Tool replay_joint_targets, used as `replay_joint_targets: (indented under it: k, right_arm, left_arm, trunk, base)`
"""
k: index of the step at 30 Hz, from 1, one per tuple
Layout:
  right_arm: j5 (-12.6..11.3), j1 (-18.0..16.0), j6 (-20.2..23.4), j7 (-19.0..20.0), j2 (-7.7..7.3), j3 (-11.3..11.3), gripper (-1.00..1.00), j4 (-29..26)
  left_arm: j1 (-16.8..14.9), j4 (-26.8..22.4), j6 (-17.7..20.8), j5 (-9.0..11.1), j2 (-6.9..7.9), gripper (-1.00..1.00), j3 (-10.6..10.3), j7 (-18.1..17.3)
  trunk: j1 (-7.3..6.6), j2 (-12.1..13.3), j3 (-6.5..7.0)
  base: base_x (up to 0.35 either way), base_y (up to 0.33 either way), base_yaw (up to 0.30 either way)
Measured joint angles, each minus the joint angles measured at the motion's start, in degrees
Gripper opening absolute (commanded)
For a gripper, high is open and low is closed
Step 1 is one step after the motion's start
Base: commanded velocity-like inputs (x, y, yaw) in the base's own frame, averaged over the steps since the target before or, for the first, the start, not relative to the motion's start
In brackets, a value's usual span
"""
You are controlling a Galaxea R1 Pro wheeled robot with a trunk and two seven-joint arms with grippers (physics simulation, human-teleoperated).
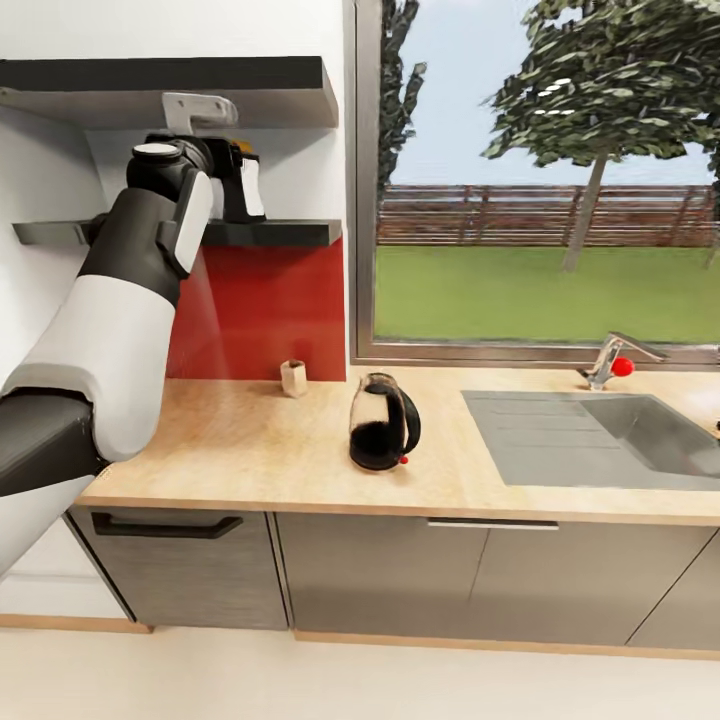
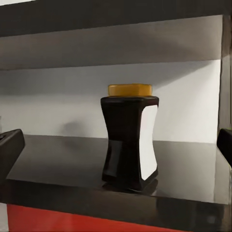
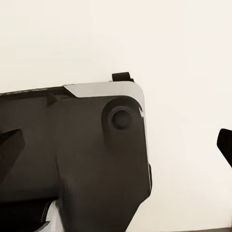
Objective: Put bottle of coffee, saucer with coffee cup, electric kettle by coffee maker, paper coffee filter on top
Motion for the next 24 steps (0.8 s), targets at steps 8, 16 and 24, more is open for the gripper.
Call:
replay_joint_targets:
  k: [8,16,24]
  right_arm:
    - [0.0,0.0,0.0,0.1,0.03,0.1,1.0,0.1]
    - [0.1,0.0,0.1,0.0,-0.46,0.2,1.0,0.4]
    - [0.2,0.2,0.2,-0.1,-0.61,0.2,1.0,0.5]
  left_arm:
    - [0.9,-0.1,0.5,0.0,-0.17,1.0,-0.1,-0.4]
    - [2.9,-0.4,0.5,-0.2,-0.27,1.0,-0.1,-0.3]
    - [3.0,-0.5,0.7,0.2,-0.28,1.0,-0.1,-0.5]
  trunk:
    - [0.01,0.0,0.0]
    - [0.01,0.0,0.0]
    - [0.01,0.0,0.0]
  base:
    - [0.0,0.0,0.0]
    - [0.0,0.0,0.0]
    - [0.0,0.0,0.0]
